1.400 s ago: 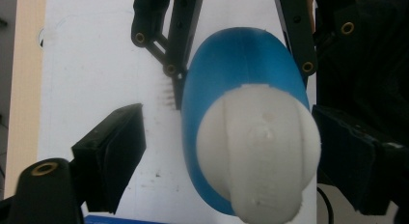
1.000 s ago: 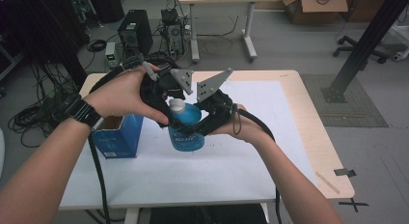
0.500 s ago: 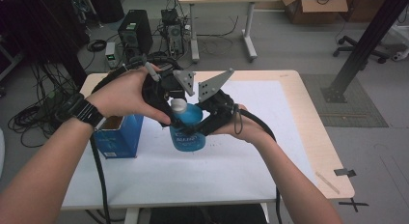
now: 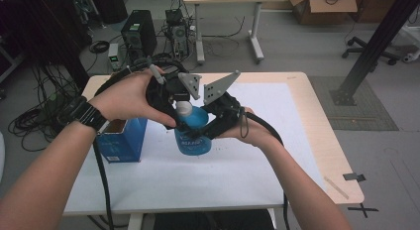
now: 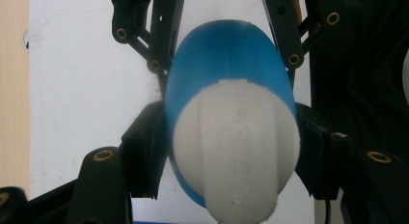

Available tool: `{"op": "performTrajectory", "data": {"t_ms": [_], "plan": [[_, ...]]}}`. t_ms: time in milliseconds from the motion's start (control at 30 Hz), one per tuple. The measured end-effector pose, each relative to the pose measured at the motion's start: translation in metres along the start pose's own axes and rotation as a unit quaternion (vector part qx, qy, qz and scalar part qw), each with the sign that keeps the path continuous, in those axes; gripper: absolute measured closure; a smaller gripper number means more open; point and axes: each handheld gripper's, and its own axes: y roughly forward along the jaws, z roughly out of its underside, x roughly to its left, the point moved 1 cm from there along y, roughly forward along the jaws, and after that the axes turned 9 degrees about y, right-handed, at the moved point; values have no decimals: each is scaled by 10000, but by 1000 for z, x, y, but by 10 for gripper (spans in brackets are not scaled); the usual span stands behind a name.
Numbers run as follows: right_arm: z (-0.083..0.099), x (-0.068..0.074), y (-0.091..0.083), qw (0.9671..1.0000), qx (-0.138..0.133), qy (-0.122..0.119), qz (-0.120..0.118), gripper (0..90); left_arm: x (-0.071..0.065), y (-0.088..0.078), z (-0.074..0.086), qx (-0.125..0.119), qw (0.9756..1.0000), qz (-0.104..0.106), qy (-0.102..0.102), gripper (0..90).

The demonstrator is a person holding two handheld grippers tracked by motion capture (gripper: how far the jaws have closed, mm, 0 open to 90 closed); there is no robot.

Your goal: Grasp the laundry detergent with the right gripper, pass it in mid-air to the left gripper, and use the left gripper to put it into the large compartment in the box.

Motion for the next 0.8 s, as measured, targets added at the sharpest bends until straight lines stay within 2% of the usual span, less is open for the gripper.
{"op": "performTrajectory", "data": {"t_ms": [600,733,800], "plan": [[1,-1,-2,10000,-36,48,-41,408,2,-1,-5,97,9999,2,-132,380],[2,-2,-4,9999,-81,86,-36,298,4,-2,-6,225,9995,-14,-241,381],[3,-2,-5,9999,-64,84,60,268,5,-4,-6,271,9991,-68,-329,380]]}}
